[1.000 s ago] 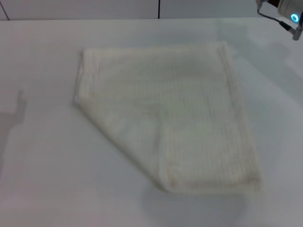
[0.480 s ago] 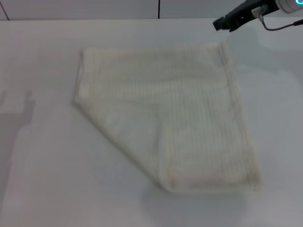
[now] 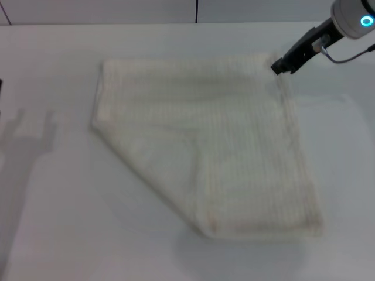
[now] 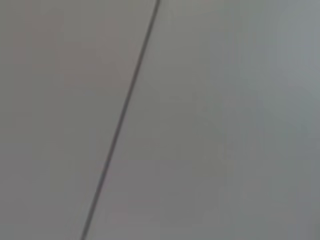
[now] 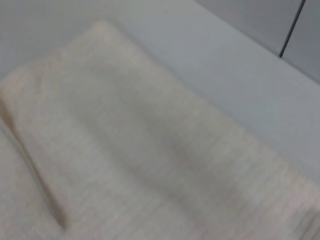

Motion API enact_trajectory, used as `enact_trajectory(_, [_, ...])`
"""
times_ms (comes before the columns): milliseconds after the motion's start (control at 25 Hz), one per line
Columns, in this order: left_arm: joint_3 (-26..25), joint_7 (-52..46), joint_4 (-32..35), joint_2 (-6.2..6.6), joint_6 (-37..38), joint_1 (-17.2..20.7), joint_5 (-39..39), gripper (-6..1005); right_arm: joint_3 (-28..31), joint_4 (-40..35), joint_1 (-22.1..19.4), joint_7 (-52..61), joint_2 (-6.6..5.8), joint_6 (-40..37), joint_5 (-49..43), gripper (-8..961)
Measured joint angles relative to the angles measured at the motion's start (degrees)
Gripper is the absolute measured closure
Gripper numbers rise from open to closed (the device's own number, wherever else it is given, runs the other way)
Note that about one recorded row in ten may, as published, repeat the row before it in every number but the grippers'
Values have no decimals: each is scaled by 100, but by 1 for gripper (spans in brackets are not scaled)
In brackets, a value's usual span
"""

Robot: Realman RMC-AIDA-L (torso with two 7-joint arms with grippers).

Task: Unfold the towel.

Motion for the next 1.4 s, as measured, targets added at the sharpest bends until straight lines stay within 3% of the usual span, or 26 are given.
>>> enact_trajectory(360, [462,-11,111,13,-36,-207,20,401,54,56,-236,22,75,29,-31,954])
enact_trajectory(1120, [499,-31,118,11,-23,-248,634,403,76,162,-623,85,284,548,-13,954])
enact_trajectory(1240, [499,-31,118,12,-25,-252,672,404,243,-110,-803,49,405,797,54,954])
enact_trajectory(1400, [538,-31,116,3,-10,-236,742,406,421,-531,-1052,-170,666,1275,189,953])
